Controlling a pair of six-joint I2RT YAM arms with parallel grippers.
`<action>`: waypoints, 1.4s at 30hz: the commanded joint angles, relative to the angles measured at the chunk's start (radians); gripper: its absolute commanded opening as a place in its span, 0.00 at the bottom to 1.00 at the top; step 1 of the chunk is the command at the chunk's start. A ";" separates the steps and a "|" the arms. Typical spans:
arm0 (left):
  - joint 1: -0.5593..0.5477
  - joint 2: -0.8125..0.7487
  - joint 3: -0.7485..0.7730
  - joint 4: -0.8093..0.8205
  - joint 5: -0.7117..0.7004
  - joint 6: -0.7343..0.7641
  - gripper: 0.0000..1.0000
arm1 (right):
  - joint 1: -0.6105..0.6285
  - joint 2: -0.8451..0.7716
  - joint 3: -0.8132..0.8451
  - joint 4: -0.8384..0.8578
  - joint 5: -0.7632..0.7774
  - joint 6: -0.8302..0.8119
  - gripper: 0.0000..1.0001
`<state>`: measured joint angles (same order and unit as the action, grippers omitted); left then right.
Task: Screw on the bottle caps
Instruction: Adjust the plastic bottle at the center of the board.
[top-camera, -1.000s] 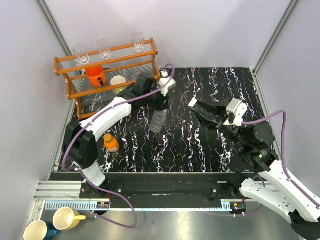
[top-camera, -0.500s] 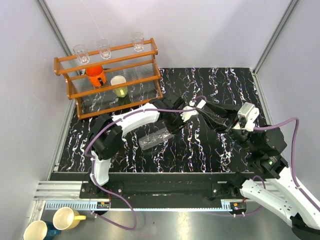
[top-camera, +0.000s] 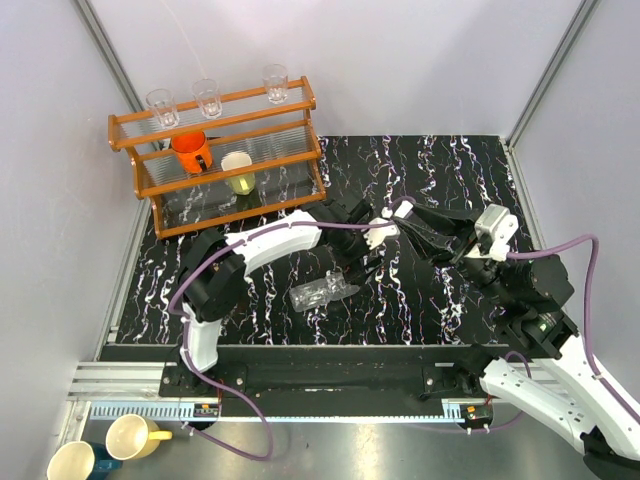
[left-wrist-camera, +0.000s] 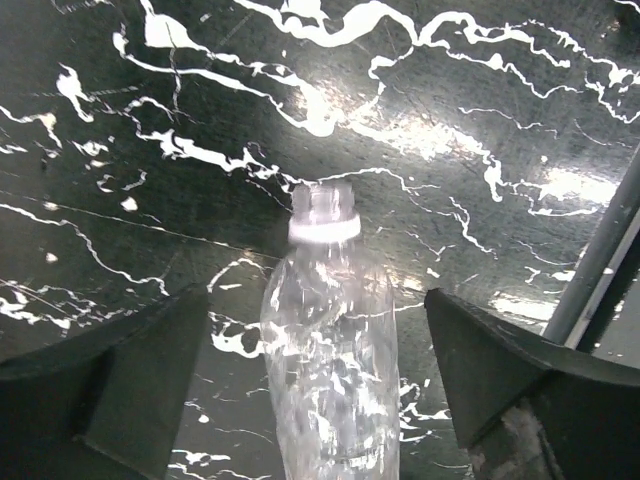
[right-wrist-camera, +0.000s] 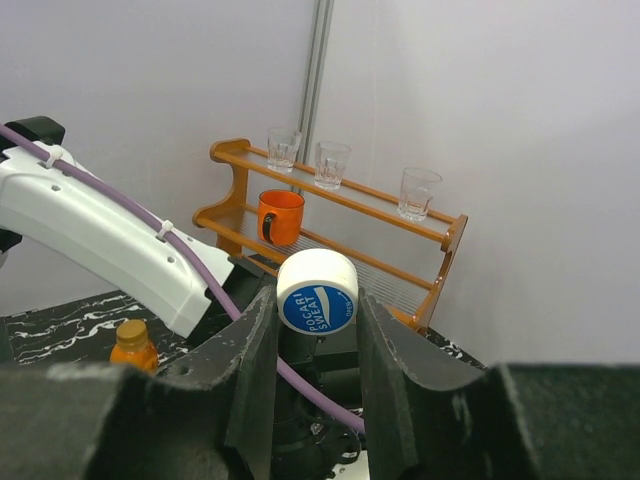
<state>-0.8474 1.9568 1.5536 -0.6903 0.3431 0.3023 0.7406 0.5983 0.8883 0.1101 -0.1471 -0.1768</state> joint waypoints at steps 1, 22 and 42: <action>-0.005 -0.078 -0.021 0.026 0.010 -0.003 0.99 | 0.005 -0.014 0.034 -0.007 0.023 0.019 0.20; 0.004 -0.388 -0.323 -0.054 -0.047 0.149 0.99 | 0.006 -0.003 0.028 -0.102 0.075 0.132 0.20; 0.130 -0.269 -0.425 0.078 0.003 0.241 0.99 | 0.006 0.075 -0.080 -0.292 0.208 0.502 0.17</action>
<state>-0.7132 1.6794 1.1362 -0.6537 0.2783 0.5060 0.7410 0.6235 0.7742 -0.1490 0.0284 0.2535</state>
